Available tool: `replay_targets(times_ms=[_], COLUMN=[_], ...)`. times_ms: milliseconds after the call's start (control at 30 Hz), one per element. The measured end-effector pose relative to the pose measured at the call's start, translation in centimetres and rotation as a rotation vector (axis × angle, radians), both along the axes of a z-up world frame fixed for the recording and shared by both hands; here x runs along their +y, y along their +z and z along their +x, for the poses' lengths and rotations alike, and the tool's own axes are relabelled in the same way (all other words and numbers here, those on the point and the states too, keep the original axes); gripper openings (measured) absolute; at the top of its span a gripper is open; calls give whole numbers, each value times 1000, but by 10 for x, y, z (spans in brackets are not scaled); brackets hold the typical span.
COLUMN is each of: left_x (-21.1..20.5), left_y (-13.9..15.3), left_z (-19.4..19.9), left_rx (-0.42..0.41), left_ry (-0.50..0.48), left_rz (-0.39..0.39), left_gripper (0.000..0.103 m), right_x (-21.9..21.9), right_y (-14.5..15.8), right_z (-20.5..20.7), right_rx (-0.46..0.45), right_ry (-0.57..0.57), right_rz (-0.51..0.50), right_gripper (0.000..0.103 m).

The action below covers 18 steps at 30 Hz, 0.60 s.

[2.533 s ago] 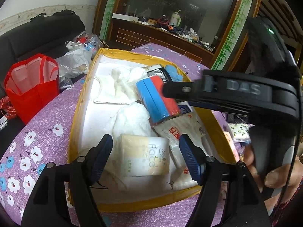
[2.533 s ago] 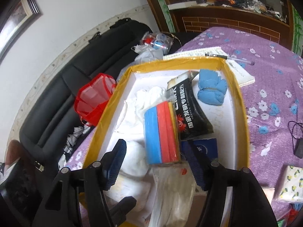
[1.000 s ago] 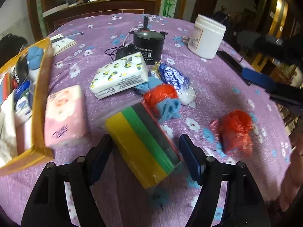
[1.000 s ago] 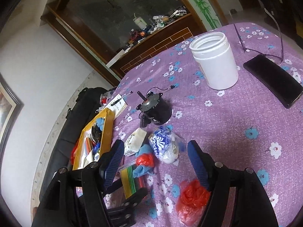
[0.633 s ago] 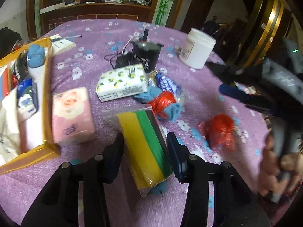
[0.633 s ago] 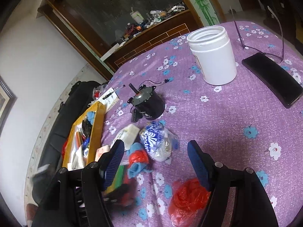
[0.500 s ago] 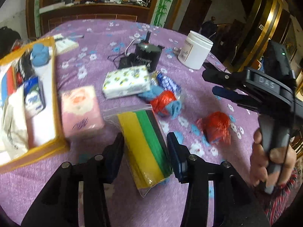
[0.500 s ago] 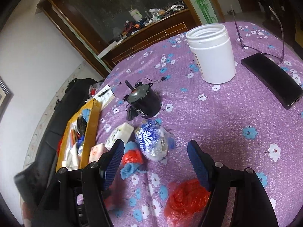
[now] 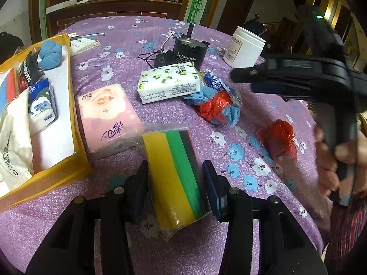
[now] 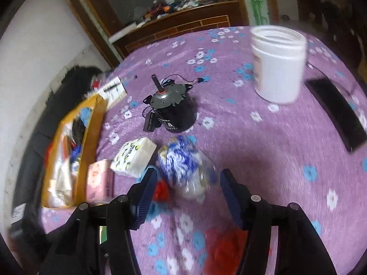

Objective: Organize soft objects
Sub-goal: 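Grasp the blue-and-white printed bag with the right gripper while the left holds the sponge pack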

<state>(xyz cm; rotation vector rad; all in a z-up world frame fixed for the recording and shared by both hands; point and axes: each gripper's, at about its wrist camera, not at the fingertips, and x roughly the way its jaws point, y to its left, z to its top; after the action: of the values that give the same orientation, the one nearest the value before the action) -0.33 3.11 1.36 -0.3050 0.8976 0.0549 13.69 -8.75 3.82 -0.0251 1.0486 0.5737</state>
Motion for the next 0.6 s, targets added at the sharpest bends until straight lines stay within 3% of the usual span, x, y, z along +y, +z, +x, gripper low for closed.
replay_targets(times_ms=[100,233,367,600], left_x=[0,1,3,-2], left_y=[0,0,3,12], left_z=[1,1,2,5], left_rx=[1,-3,-26,-65], left_ry=[-3,1,18,29], left_rz=[0,-7,-34,-6], left_gripper=[44,43,40,40], right_x=[13,15,2,-14], right_y=[-17,-29,-17,10], right_z=[9,8,4,-3], right_rx=[28,17,-32,-78], right_ry=[12,15,10,5], right_rz=[-17,-23,16,108], right_gripper=[59,50,47,47])
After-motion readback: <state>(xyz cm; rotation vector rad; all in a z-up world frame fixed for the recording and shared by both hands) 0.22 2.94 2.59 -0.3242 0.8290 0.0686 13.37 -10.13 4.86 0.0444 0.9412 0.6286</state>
